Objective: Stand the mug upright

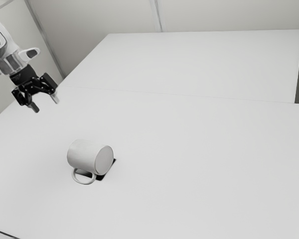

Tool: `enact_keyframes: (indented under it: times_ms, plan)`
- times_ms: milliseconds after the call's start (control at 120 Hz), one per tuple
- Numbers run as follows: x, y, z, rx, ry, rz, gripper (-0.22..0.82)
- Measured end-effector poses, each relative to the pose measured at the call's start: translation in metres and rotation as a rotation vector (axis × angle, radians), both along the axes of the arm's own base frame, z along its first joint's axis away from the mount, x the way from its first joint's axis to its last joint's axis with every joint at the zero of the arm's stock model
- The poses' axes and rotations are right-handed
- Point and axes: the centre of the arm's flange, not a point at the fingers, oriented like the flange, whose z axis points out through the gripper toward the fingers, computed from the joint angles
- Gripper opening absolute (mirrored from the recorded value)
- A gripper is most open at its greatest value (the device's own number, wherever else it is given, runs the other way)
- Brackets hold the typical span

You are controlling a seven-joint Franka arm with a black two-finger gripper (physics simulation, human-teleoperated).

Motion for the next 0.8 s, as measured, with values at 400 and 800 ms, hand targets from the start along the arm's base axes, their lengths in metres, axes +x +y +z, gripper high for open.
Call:
enact_keyframes:
  times_ms: [400,800]
  plan:
    - [0.009,0.062,-0.147,-0.283,0.096,-0.048,0.6]
    - [0.013,0.077,-0.218,-0.521,-0.007,-0.065,0.6]
